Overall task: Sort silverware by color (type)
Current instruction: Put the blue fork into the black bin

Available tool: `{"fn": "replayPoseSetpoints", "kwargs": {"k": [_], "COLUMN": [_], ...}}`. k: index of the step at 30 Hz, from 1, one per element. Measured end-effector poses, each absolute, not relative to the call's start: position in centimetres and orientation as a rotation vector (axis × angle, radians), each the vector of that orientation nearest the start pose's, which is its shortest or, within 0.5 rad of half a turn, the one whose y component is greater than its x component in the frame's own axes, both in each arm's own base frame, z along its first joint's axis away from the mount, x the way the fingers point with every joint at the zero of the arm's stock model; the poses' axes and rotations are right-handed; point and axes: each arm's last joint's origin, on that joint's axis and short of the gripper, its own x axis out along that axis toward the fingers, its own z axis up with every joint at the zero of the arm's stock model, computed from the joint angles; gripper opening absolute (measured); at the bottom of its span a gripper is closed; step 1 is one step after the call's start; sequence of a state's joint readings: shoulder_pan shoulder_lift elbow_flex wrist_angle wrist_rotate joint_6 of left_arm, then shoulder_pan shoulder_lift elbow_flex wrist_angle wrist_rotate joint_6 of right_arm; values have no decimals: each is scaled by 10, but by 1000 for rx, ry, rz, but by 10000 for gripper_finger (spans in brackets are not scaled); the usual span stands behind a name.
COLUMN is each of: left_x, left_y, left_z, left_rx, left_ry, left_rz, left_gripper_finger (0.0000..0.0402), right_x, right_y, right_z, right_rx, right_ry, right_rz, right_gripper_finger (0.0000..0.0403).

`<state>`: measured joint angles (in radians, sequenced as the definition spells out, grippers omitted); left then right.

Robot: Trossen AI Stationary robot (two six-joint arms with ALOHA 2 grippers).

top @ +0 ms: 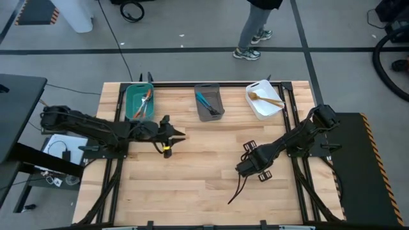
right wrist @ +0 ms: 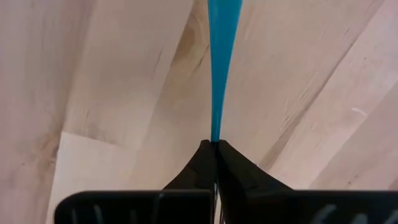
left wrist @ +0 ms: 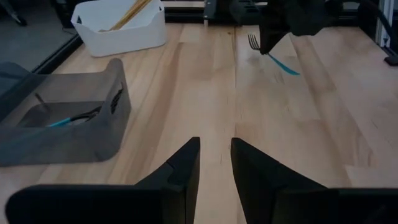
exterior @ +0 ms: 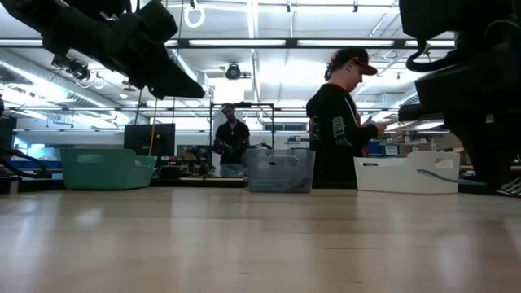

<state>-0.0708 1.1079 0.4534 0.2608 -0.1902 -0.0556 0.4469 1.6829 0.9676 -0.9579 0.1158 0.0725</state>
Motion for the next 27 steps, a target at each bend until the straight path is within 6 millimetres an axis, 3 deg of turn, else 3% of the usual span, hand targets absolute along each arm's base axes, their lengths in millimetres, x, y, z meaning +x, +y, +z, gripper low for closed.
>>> {"fn": "replayPoseSetpoints", "kwargs": {"k": [12,27], "left_x": [231,233], "left_y": [-13,-15], "left_z": [191,196], "left_rx": [-2,-3], "left_ry": [399,344], "left_rz": [119,109], "left_gripper_finger": [98,98], "right_x": [247,257], "right_y": [113,116], "right_z": [154,155], "right_rx": [-339,-378], "right_ry": [1545,1424], "right_rz": [149,165], "right_gripper_finger": [8,8]}}
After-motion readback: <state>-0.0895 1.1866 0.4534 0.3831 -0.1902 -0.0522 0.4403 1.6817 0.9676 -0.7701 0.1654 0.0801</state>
